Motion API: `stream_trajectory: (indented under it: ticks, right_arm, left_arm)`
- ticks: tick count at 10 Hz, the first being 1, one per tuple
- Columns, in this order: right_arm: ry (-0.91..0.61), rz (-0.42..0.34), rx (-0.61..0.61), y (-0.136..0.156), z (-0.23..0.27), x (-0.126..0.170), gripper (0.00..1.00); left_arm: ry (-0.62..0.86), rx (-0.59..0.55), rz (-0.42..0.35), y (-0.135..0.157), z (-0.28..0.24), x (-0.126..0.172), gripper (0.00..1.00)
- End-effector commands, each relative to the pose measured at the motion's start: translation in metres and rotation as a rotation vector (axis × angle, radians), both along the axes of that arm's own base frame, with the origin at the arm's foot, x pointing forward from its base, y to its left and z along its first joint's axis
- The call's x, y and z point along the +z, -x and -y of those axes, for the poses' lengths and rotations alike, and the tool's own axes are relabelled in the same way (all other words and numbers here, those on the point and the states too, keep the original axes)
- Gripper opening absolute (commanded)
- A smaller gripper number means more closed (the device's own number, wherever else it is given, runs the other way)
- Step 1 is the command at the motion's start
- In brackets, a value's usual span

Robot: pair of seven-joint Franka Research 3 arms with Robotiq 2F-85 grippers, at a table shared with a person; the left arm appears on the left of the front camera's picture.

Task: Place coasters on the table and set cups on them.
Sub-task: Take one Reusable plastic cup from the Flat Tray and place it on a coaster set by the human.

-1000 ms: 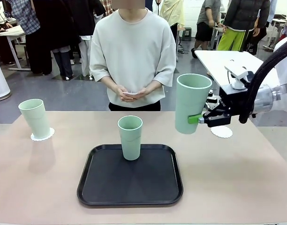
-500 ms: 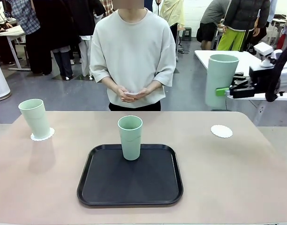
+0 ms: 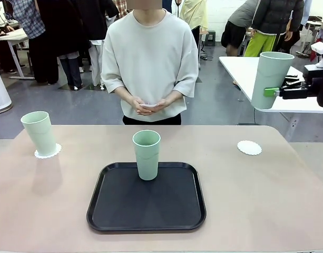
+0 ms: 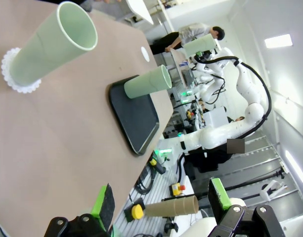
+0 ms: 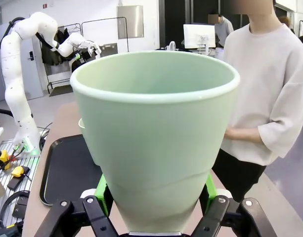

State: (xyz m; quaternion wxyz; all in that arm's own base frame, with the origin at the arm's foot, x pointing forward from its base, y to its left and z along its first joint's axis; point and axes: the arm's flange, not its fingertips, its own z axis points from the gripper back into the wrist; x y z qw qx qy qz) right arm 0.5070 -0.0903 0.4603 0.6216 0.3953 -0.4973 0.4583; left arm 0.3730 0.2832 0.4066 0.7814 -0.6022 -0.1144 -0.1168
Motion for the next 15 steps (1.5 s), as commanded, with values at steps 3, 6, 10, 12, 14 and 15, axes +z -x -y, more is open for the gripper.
stream_trajectory:
  ticks: [3, 6, 10, 12, 14, 15]
  right_arm:
    - [-0.001, -0.004, 0.001, 0.0, 0.0, -0.002, 0.82]
    - [-0.007, -0.058, 0.155, -0.061, 0.043, -0.04, 0.82]
    - [0.018, -0.047, 0.214, -0.102, 0.065, -0.096, 0.82]
    - [-0.007, -0.006, 0.216, -0.105, 0.059, -0.12, 0.82]
    - [-0.046, 0.021, 0.248, -0.108, 0.058, -0.14, 0.82]
    - [-0.041, -0.001, 0.26, -0.107, 0.061, -0.147, 0.82]
  left_arm:
    - [-0.004, 0.007, -0.012, 0.0, -0.001, 0.004, 1.0]
    - [-0.004, 0.007, -0.012, 0.0, -0.001, 0.004, 1.0]
    - [-0.004, 0.007, -0.012, 0.0, -0.001, 0.004, 1.0]
    - [-0.004, 0.007, -0.012, 0.0, -0.001, 0.004, 1.0]
    - [-0.004, 0.007, -0.012, 0.0, -0.001, 0.004, 1.0]
    - [-0.004, 0.007, -0.012, 0.0, -0.001, 0.004, 1.0]
